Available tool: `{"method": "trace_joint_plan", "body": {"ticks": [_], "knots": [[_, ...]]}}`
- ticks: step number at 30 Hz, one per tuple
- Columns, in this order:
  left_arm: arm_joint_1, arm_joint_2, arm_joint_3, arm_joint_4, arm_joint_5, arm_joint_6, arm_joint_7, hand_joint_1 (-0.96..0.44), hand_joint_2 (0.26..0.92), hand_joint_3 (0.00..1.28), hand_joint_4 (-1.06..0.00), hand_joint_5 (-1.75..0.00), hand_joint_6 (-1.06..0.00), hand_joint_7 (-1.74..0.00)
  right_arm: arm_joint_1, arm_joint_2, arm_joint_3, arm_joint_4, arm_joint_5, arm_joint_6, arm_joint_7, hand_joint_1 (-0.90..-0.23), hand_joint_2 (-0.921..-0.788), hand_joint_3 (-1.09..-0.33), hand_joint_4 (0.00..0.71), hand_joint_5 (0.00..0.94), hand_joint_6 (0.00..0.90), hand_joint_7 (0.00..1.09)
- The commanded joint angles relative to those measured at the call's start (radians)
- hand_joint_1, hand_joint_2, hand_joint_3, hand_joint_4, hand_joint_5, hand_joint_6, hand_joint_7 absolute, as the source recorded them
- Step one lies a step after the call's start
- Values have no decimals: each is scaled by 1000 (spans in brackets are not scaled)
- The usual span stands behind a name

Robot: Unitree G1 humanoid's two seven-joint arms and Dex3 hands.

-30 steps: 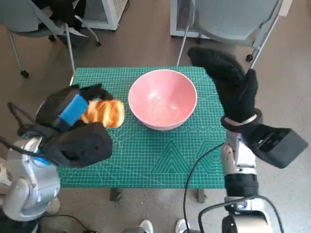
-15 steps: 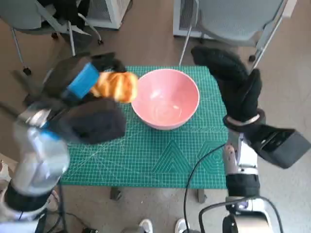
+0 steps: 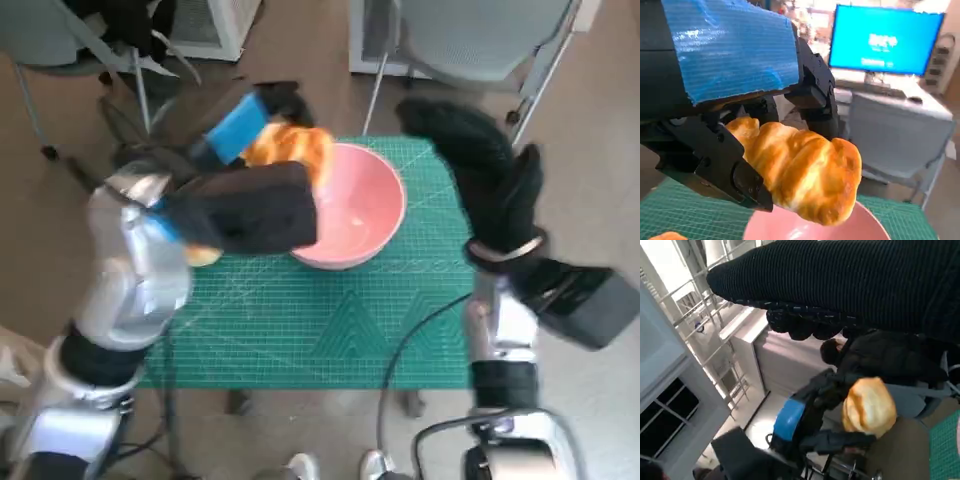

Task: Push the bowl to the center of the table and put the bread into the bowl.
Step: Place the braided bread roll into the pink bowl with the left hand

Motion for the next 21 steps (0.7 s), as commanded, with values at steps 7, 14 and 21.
{"method": "trace_joint_plan", "body": {"ticks": [7,14,21], "knots": [[-217,-119,-67,425,-5,-159,29,0,905,57,-657,-1335,-776,-868,45,-1,1,-25,1,25,-6,-703,-921,-839,83,12,3,309],[-278,-180,-81,580,-7,-228,72,0,904,62,-645,-1363,-786,-841,53,1,0,-38,-4,32,-19,-705,-921,-832,81,9,1,316],[-319,-230,-84,722,-6,-288,132,-3,918,91,-560,-1484,-756,-845,60,1,1,-47,-8,36,-30,-707,-921,-829,78,6,0,320]]}}
